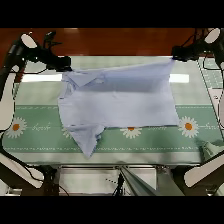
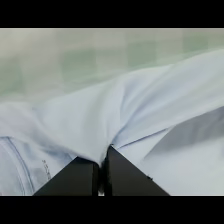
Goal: Fold the shirts.
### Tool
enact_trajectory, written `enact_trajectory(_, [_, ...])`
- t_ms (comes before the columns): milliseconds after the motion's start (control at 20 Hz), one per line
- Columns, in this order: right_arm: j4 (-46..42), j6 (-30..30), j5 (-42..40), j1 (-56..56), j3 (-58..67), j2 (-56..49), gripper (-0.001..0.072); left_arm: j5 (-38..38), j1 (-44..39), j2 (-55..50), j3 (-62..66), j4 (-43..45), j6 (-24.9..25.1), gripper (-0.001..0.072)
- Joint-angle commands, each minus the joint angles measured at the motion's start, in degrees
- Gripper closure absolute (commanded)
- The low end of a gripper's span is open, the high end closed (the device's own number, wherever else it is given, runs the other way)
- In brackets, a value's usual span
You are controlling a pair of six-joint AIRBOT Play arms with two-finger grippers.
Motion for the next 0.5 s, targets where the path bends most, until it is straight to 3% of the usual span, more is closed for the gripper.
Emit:
enact_trajectory(0, [-0.7,-1.2,13.4,0.1,0.0,1.4,0.0673,-13.4,1.4,0.3,2.1,0.1,-0.5,0.0683])
enact_trajectory(150, [-3.8,-1.1,18.7,0.3,-0.1,0.5,0.0673,-14.2,1.4,-0.8,2.1,1.9,-2.1,0.0683])
enact_trajectory(400, [-1.1,0.7,19.0,0.3,-0.1,-0.8,0.0666,-15.3,0.5,-3.3,2.1,-2.7,-3.4,0.0679])
enact_trajectory(450, [-1.0,0.7,19.7,0.3,0.0,-0.7,0.0558,-15.7,0.6,-3.2,2.1,-2.6,-3.4,0.0616])
